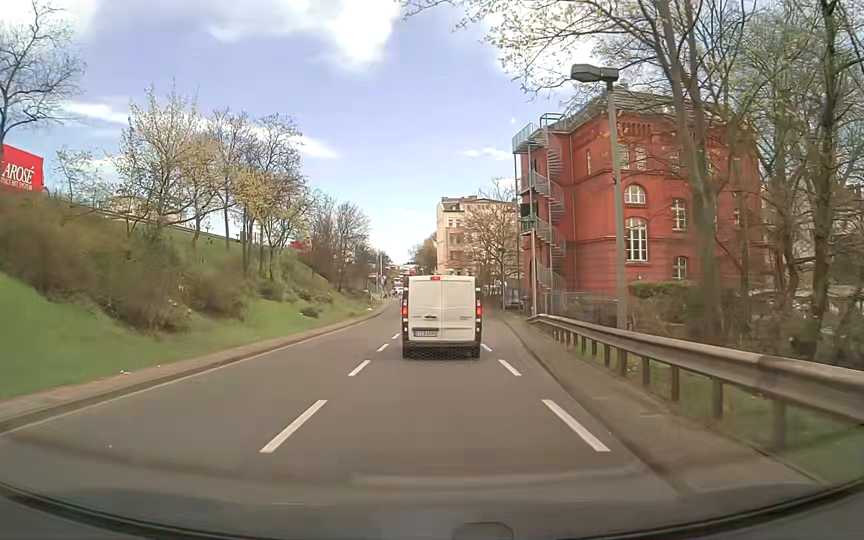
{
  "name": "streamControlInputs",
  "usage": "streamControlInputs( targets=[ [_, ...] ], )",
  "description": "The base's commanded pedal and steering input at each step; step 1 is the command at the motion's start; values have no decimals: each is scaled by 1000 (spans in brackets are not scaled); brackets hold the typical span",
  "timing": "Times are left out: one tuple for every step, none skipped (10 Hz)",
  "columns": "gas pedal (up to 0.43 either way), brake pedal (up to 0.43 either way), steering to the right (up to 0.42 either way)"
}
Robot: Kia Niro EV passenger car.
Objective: Follow the waypoints while adhering to traffic rules and regulations
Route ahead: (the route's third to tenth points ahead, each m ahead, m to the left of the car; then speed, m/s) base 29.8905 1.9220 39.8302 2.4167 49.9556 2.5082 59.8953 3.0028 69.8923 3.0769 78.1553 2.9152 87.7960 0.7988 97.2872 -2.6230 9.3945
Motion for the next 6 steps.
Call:
streamControlInputs(
  targets=[
    [0,30,-1],
    [0,18,-1],
    [0,12,-1],
    [0,0,-1],
    [0,0,-1],
    [0,0,-1]
  ],
)
